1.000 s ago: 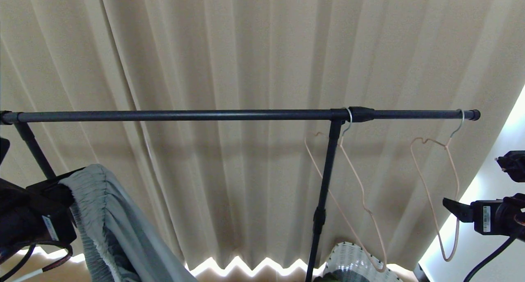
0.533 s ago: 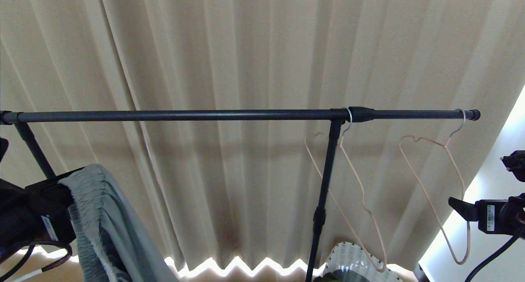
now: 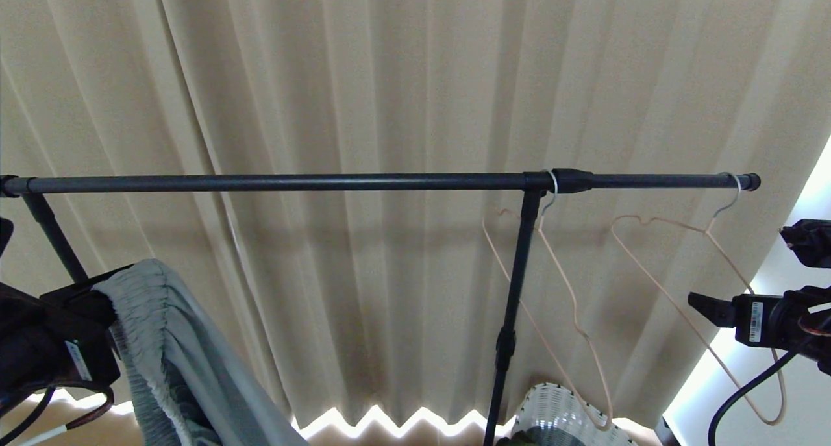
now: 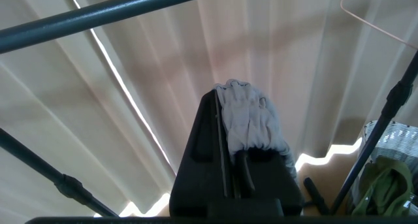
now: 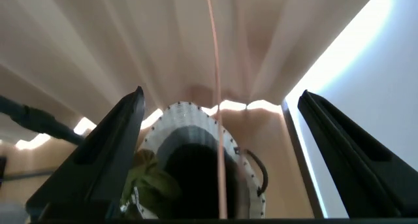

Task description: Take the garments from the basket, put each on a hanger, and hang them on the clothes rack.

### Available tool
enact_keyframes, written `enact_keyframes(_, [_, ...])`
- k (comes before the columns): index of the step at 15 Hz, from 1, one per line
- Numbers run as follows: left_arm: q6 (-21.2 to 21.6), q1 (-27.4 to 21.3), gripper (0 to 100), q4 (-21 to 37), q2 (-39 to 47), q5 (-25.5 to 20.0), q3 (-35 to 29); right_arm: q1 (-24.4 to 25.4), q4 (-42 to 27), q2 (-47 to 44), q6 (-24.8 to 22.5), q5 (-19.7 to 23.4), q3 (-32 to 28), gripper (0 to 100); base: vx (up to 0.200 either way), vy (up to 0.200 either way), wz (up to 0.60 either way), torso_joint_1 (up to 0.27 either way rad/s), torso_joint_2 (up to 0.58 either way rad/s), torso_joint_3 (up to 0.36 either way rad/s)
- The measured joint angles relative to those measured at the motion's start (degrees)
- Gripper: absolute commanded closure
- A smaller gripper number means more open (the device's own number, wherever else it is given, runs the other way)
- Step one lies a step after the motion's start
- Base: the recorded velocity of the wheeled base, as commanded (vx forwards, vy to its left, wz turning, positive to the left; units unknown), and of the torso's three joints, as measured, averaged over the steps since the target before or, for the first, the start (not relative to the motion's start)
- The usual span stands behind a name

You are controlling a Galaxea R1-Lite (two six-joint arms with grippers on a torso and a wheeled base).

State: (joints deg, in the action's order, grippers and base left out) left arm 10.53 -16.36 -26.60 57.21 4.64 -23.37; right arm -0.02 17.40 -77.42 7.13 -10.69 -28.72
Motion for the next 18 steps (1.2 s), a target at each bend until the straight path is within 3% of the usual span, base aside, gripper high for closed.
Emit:
enact_keyframes(14, [0.0,0.0,100,0.0,0.0,0.0,0.0,0.2,-0.3,-4.1,-0.2,-0.1,-0.3,0,0.000,0.000,0.00,0.000,0.00,0.000])
enact_keyframes(15, [0.0,0.0,100,0.0,0.0,0.0,0.0,0.2,-0.3,-4.2,-0.2,-0.1,-0.3,100,0.000,0.000,0.00,0.000,0.00,0.000])
enact_keyframes(18, [0.0,0.0,100,0.0,0.0,0.0,0.0,0.2,-0.3,-4.3,-0.2,-0.1,-0.2,100,0.000,0.000,0.00,0.000,0.00,0.000])
